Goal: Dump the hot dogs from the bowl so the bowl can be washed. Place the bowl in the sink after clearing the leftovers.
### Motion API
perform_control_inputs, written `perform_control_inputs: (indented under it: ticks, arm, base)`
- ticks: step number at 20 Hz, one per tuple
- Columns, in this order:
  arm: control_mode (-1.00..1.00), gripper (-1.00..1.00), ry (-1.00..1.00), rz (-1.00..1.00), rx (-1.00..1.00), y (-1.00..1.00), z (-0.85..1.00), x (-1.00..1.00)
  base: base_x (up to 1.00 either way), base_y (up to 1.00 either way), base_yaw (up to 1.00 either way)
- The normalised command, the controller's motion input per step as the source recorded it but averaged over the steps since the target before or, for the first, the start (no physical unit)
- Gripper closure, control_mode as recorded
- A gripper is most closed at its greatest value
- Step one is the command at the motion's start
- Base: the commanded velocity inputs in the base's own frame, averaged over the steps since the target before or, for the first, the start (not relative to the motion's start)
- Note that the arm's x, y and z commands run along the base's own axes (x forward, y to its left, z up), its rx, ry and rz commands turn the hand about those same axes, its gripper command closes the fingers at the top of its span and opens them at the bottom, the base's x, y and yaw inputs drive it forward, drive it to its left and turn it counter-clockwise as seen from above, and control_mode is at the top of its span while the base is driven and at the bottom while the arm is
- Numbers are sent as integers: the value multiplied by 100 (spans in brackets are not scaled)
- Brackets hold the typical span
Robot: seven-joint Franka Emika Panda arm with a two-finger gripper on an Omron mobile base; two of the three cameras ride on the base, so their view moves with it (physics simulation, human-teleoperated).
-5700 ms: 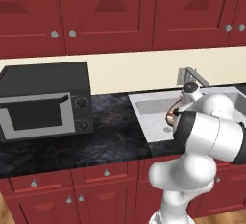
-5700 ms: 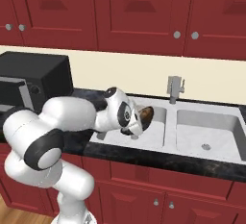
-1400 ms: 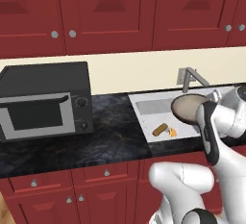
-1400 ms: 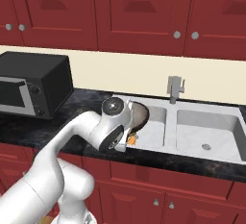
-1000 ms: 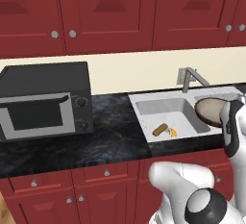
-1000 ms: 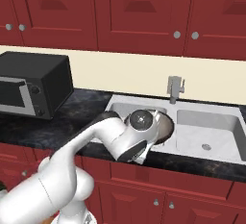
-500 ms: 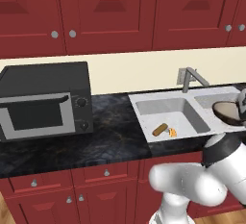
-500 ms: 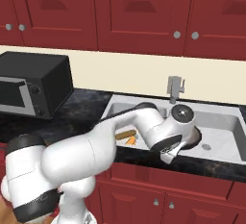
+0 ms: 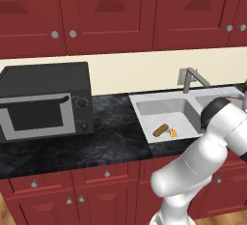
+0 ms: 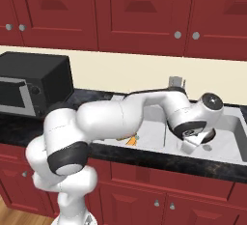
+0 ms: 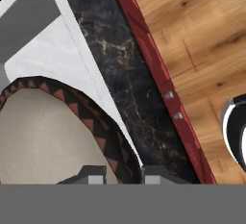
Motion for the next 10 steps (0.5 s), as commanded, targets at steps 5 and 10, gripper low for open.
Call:
perform_control_inputs:
  ticks: [5, 10]
  arm:
    - [-100, 100, 3, -1, -5, -13, -45, 7]
    - [-100, 100, 0, -9, -8, 0, -38, 34]
  base:
    - [0, 0, 0]
    - [0, 0, 0]
